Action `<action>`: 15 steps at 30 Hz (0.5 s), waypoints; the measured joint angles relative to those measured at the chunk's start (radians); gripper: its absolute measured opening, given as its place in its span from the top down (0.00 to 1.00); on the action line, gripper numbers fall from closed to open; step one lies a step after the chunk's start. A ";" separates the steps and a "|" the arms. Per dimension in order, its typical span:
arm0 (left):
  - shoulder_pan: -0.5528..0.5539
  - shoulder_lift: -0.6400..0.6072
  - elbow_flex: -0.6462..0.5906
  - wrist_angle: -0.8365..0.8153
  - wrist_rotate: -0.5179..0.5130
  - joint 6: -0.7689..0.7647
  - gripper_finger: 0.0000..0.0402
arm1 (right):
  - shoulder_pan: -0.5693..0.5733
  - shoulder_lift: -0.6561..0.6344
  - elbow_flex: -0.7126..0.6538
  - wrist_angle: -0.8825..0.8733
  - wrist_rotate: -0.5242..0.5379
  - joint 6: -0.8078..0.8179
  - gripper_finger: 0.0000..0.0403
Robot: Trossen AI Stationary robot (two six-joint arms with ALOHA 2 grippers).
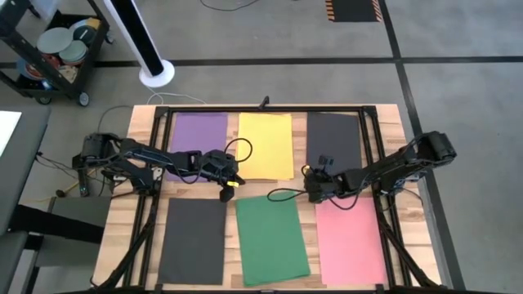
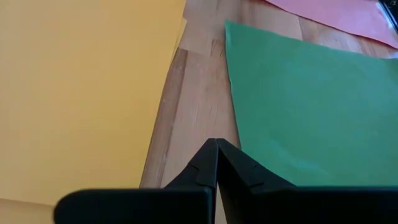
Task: Organize paper
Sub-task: Stack the black paper on top of the black paper
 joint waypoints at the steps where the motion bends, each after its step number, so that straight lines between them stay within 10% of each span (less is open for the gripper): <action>1: 0.000 0.000 0.000 -0.001 0.000 0.000 1.00 | 0.000 -0.005 0.000 0.001 -0.017 0.000 0.99; 15: 0.000 0.000 0.000 -0.013 -0.001 0.008 1.00 | 0.012 0.159 0.030 -0.026 0.009 0.018 0.76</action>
